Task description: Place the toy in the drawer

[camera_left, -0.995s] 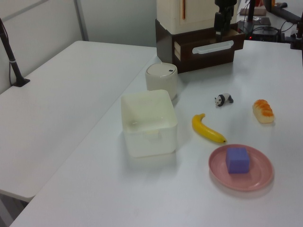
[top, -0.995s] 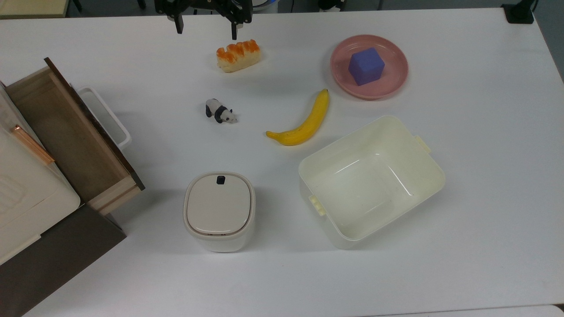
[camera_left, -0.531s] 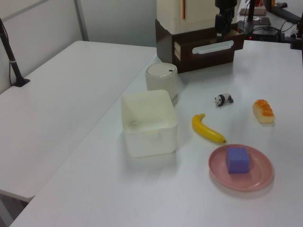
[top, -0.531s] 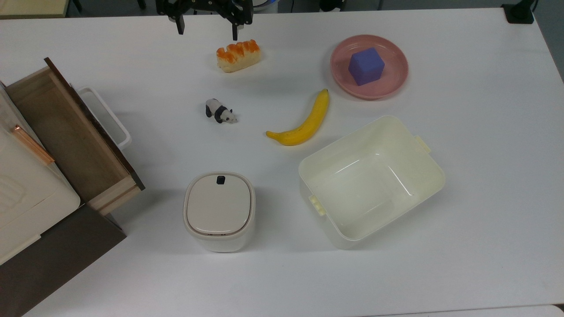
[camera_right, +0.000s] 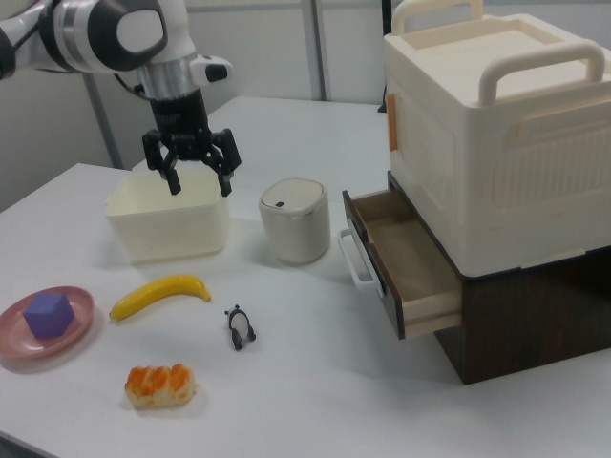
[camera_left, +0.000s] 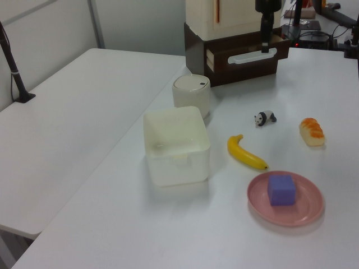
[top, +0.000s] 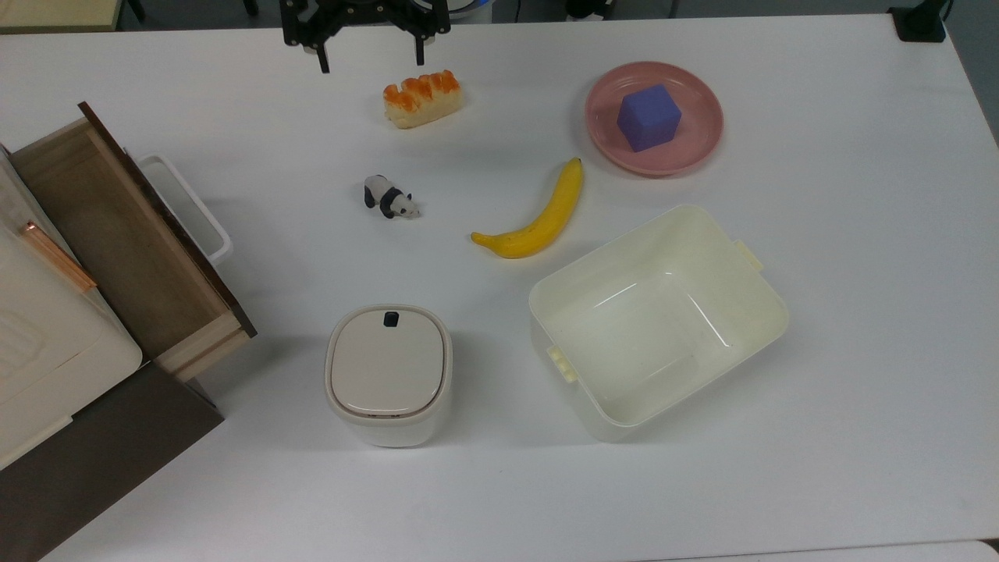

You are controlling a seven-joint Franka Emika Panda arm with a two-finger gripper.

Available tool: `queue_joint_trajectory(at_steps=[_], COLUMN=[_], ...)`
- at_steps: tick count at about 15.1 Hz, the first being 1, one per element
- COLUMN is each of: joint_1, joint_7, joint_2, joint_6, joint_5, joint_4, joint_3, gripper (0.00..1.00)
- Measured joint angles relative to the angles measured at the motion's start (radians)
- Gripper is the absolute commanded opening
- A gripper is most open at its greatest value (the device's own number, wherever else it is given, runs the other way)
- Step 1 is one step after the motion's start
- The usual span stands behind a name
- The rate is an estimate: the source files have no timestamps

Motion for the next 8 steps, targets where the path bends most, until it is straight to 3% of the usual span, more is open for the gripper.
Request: queue_joint_trajectory(at_steps=[4,8], joint_1=[-0.001,-0.004], joint_7=[-0.192,-0.311], joint_2=[-0.019,-0.073], joint_6=[0.001,0.116], joint_5=[0.0,-0.018], joint_4=[-0.074,-0.232], joint_3=[0.0,-0.003], gripper=[1.0,1.0])
